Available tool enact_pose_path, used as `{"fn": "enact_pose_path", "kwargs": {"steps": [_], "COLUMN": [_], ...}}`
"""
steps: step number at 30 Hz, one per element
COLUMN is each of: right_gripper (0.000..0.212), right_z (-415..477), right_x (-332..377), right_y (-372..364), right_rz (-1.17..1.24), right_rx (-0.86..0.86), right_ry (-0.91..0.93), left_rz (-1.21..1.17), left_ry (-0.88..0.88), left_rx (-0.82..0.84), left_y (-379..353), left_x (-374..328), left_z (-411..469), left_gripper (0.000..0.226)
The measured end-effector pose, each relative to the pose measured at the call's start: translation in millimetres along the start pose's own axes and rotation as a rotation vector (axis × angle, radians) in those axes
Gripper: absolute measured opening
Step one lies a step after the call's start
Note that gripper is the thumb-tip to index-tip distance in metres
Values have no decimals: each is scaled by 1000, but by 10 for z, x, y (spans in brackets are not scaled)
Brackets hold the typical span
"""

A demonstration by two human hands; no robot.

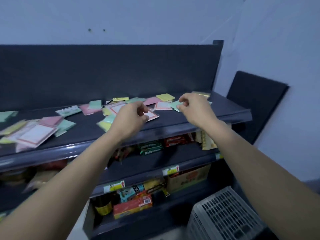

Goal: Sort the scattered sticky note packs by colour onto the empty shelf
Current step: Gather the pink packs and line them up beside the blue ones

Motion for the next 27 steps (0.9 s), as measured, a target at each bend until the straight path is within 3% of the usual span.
{"fn": "enact_pose_path", "kwargs": {"steps": [9, 18, 22, 27], "right_gripper": [20, 17, 14, 34], "right_z": [964, 1856, 2091, 2211], "right_x": [-507, -1984, -2519, -2821], "right_y": [-515, -504, -713, -1035], "right_rz": [22, 43, -30, -151], "right_rx": [23, 60, 212, 510], "right_ry": [-42, -263, -336, -339], "left_rz": [74, 95, 125, 200], "left_ry": [107, 84, 94, 167], "left_rx": [-60, -2, 31, 27], "left_y": [-102, -1030, -1386, -1544], "left_x": [346, -143, -232, -33], "left_z": [759, 1965, 2379, 2709], "left_gripper": [11, 13, 14, 18]}}
Point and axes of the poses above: each hand's wrist, its own z-axis towards the middle knuckle, its own y-axis out of the back of the hand, x = y × z, the point moved 6 cm from there along z, towards the middle knuckle, and after that the axes turned 8 degrees about y, right-handed, at the moved point
